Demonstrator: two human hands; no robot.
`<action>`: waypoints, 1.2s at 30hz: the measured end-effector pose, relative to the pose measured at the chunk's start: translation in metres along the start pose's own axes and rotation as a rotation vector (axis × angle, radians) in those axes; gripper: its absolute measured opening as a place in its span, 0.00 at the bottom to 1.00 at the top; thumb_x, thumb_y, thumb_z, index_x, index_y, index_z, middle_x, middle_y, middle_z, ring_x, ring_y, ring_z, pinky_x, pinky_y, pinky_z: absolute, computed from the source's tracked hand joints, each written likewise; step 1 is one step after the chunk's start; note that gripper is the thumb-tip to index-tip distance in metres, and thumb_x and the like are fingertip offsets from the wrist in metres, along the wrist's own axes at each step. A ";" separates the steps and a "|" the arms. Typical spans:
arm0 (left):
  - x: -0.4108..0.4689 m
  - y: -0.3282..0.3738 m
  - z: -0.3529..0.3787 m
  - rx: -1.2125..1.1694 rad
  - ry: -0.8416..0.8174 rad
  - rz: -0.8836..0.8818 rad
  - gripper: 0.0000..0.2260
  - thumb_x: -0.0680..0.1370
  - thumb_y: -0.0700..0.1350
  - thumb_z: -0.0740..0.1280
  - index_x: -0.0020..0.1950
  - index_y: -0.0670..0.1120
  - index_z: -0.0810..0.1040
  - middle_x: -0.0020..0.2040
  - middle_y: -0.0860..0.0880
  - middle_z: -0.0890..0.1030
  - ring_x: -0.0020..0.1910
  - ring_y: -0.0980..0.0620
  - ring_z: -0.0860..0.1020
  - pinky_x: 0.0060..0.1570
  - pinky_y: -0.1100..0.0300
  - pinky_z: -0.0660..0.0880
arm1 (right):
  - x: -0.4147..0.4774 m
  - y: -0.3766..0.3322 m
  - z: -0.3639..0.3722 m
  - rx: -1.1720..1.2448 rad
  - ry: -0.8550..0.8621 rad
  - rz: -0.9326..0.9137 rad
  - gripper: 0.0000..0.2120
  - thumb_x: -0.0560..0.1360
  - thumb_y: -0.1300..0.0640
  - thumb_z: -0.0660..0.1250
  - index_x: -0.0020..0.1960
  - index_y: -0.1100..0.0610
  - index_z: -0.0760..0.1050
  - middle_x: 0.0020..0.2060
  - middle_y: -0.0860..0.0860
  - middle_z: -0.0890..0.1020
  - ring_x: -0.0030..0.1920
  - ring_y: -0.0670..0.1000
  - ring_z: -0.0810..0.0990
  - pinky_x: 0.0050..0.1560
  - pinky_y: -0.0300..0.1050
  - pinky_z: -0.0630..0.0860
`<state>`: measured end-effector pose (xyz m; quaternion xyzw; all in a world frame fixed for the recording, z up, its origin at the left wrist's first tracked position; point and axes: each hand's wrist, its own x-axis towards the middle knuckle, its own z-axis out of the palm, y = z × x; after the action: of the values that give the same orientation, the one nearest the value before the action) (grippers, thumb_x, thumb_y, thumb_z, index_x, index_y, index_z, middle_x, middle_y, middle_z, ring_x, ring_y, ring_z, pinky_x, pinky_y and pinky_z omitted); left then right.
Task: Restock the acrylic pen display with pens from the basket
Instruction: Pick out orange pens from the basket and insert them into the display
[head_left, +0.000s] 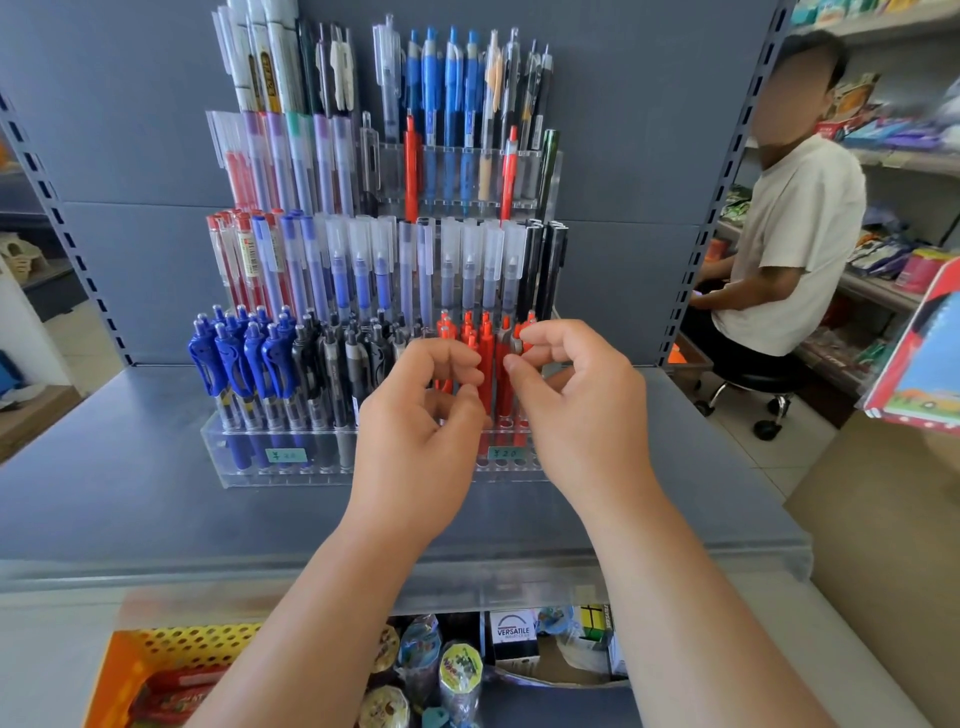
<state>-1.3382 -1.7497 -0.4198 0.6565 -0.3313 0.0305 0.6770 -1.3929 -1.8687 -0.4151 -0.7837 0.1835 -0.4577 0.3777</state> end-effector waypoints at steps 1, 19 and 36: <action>0.000 0.000 0.000 0.001 -0.002 0.000 0.14 0.79 0.33 0.63 0.48 0.53 0.76 0.45 0.57 0.79 0.40 0.41 0.80 0.35 0.54 0.77 | 0.000 0.000 0.000 0.000 -0.002 -0.001 0.07 0.75 0.57 0.73 0.51 0.47 0.80 0.39 0.41 0.81 0.38 0.43 0.79 0.42 0.42 0.78; -0.001 0.001 0.001 0.044 -0.026 -0.015 0.15 0.78 0.33 0.62 0.46 0.55 0.77 0.44 0.59 0.80 0.40 0.42 0.83 0.36 0.48 0.79 | -0.010 -0.013 -0.006 -0.090 -0.116 0.006 0.16 0.71 0.66 0.65 0.50 0.48 0.81 0.43 0.41 0.81 0.40 0.41 0.79 0.43 0.41 0.79; -0.070 0.010 -0.059 0.531 -0.159 -0.044 0.11 0.77 0.37 0.66 0.54 0.52 0.79 0.49 0.60 0.79 0.46 0.66 0.76 0.40 0.78 0.68 | -0.088 -0.049 -0.010 -0.406 -0.358 -0.014 0.12 0.75 0.60 0.63 0.55 0.48 0.77 0.53 0.45 0.79 0.50 0.51 0.77 0.46 0.49 0.77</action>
<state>-1.3732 -1.6671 -0.4406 0.8183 -0.3495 0.0498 0.4537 -1.4492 -1.7852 -0.4255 -0.9130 0.1965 -0.2684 0.2362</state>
